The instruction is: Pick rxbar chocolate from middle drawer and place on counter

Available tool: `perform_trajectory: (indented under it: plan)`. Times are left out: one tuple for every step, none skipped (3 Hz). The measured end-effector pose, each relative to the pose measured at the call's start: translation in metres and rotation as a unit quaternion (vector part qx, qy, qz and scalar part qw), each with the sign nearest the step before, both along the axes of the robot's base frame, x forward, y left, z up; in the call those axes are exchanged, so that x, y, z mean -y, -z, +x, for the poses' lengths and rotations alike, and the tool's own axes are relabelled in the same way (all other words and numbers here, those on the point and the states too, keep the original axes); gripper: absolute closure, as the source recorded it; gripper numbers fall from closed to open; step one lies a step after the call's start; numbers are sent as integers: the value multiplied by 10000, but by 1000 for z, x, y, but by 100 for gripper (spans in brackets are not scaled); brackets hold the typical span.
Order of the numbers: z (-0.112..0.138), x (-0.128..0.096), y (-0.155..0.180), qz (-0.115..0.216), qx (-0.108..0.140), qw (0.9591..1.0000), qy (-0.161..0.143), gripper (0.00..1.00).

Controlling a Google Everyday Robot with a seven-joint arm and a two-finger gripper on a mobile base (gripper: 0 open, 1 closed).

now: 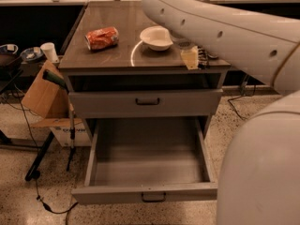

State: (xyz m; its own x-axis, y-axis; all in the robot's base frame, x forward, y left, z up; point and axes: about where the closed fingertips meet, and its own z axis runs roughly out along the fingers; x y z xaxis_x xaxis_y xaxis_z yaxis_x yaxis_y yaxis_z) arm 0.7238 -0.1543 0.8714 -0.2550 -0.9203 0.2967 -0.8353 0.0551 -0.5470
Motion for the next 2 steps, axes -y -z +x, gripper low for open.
perform_trajectory:
  plan:
    - [8, 15, -7, 250, 34, 9993, -267, 100]
    - [13, 20, -16, 385, -67, 9976, -567, 100]
